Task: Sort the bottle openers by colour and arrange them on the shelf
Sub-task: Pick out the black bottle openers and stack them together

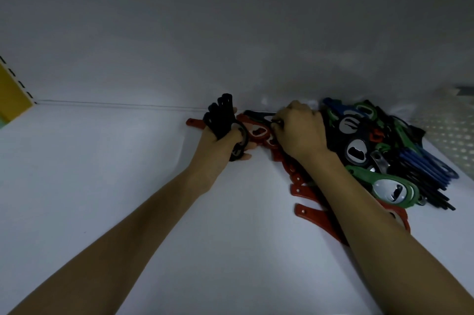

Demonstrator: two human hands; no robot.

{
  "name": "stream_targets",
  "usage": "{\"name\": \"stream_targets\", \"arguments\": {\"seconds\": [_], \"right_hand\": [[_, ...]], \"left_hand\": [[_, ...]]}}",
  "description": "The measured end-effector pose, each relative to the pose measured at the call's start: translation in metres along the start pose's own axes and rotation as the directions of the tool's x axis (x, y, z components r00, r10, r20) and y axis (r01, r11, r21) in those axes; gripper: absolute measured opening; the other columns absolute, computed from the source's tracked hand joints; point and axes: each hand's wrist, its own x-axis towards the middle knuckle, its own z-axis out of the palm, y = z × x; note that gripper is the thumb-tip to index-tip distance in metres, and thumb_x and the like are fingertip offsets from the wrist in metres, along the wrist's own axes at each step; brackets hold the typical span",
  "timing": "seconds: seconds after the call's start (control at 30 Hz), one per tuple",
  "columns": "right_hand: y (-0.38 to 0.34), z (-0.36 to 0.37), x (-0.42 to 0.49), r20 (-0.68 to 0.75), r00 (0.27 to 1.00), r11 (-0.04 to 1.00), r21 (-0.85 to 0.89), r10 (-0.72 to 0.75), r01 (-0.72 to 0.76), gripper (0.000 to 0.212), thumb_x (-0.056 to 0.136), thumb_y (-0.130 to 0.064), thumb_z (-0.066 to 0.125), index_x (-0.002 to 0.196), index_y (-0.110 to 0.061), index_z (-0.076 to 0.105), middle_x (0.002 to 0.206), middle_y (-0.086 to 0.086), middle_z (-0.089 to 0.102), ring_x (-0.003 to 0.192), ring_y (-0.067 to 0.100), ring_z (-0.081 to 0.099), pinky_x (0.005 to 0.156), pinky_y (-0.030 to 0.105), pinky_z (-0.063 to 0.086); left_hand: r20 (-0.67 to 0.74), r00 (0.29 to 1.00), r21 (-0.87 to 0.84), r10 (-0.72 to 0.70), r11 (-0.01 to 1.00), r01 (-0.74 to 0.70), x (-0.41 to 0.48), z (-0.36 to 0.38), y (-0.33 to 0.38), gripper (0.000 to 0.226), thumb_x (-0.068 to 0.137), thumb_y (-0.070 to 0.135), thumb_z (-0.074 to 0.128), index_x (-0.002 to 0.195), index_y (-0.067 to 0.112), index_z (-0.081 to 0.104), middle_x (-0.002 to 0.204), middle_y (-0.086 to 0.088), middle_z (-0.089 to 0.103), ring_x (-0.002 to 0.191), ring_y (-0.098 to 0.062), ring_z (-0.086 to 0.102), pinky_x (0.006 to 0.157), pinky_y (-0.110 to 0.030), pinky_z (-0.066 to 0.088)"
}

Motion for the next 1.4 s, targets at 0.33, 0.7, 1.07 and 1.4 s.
{"name": "stream_targets", "arguments": {"seconds": [0.33,0.7,1.07,1.4], "right_hand": [[-0.039,-0.024,-0.022,-0.349,0.936,0.771,0.607,0.042,0.191,0.017,0.093,-0.017,0.058,0.098,-0.007,0.071,0.083,0.002,0.072,0.067,0.012,0.065,0.060,0.032,0.055],[-0.063,-0.026,-0.033,-0.158,0.986,0.450,0.885,0.046,0.121,0.021,0.086,-0.018,0.054,0.098,-0.004,0.064,0.096,0.008,0.067,0.087,0.019,0.065,0.075,0.041,0.055],[-0.066,-0.016,-0.034,0.094,0.994,0.430,0.901,-0.062,-0.058,0.011,0.091,-0.023,0.062,0.079,-0.025,0.060,0.071,-0.012,0.062,0.071,0.003,0.062,0.065,0.019,0.050],[-0.070,-0.019,-0.014,0.334,0.942,0.192,0.922,0.047,-0.336,0.017,0.091,-0.020,0.062,0.106,-0.018,0.069,0.088,-0.008,0.069,0.076,-0.008,0.064,0.065,0.002,0.047]], "left_hand": [[-0.030,0.999,-0.108,-0.031,0.994,0.028,0.004,-0.003,0.001,0.025,0.092,0.031,0.053,0.115,0.022,0.058,0.110,-0.006,0.067,0.090,-0.014,0.069,0.066,-0.029,0.057],[-0.029,0.993,-0.107,0.114,0.987,-0.116,0.007,-0.009,-0.003,0.019,0.094,0.013,0.054,0.111,0.015,0.060,0.100,-0.003,0.070,0.097,-0.017,0.067,0.082,-0.033,0.055],[0.096,0.901,0.536,0.423,0.740,-0.405,0.003,-0.008,-0.018,0.026,0.078,0.015,0.065,0.101,0.024,0.056,0.082,0.024,0.057,0.079,0.020,0.056,0.065,0.000,0.042],[0.179,0.917,0.685,0.356,0.624,-0.375,0.005,-0.001,-0.022,0.046,0.076,0.016,0.073,0.119,0.012,0.056,0.094,0.010,0.061,0.086,-0.004,0.059,0.072,-0.013,0.049]]}}
